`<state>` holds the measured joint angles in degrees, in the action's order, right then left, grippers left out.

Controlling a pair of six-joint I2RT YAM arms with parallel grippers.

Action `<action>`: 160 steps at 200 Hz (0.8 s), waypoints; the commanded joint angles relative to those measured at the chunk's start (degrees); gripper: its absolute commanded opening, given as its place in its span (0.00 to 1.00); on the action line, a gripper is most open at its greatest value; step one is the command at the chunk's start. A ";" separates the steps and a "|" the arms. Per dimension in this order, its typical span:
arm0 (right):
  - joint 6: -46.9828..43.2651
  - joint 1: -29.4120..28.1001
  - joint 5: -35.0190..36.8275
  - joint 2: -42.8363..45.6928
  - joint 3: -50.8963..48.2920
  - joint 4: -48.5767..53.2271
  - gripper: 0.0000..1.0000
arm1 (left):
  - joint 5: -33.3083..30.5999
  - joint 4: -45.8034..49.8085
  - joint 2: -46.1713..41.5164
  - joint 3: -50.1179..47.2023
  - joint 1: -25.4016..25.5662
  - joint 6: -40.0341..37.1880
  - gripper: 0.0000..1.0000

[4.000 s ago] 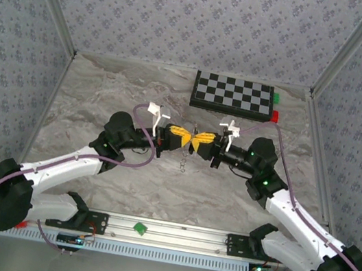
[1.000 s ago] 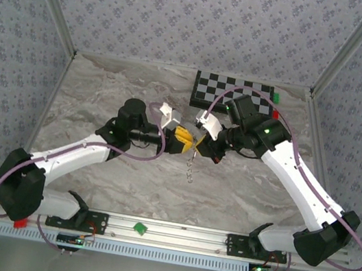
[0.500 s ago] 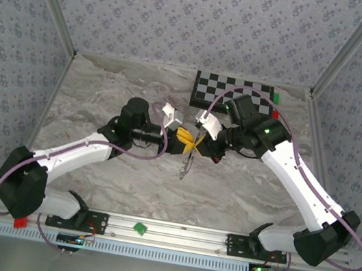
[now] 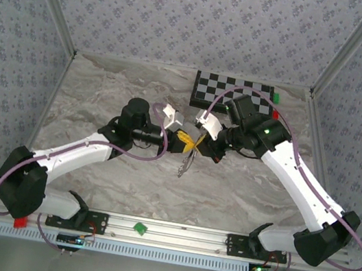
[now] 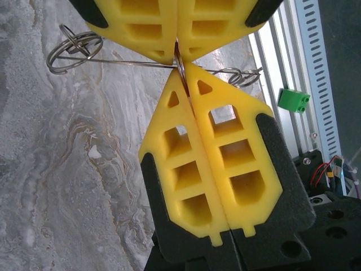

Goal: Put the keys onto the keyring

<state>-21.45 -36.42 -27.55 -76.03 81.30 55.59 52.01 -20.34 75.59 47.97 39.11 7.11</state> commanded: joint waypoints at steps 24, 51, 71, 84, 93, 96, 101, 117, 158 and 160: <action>2.38 0.52 -1.21 4.95 -3.53 -3.71 0.28 | -1.88 -4.47 -1.85 0.27 0.21 1.30 0.00; 5.42 2.82 -3.30 9.06 -7.71 -8.27 0.32 | -2.78 -6.16 -2.54 -0.31 0.22 2.38 0.00; 8.36 4.35 -4.39 12.70 -12.10 -13.61 0.32 | -3.99 -9.10 -3.15 -1.23 0.24 4.29 0.00; 9.61 5.24 -5.54 14.86 -16.02 -17.01 0.32 | -4.37 -11.43 -3.34 -1.73 0.27 5.88 0.00; 10.27 5.93 -6.08 16.12 -17.79 -19.38 0.32 | -4.46 -13.08 -3.49 -2.17 0.28 6.81 0.00; 10.71 6.09 -6.28 16.50 -18.34 -20.10 0.32 | -4.39 -13.59 -3.52 -2.32 0.30 7.14 0.00; 11.35 6.43 -6.63 17.06 -19.16 -20.86 0.33 | -4.38 -14.30 -3.60 -2.35 0.37 7.60 0.00; 14.79 7.68 -9.08 18.59 -22.05 -27.12 0.33 | -4.33 -15.69 -3.87 -2.69 0.65 8.50 0.00; 21.17 9.81 -15.52 18.73 -26.14 -37.60 0.33 | -4.79 -17.27 -4.66 -3.01 1.51 9.04 0.00; 21.38 9.91 -15.74 18.73 -26.26 -38.00 0.33 | -4.74 -17.28 -4.66 -3.02 1.56 9.01 0.00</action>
<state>-5.58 -27.27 -37.67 -57.74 56.64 26.98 47.18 -32.69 73.30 44.69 39.97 14.87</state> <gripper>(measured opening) 0.334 0.045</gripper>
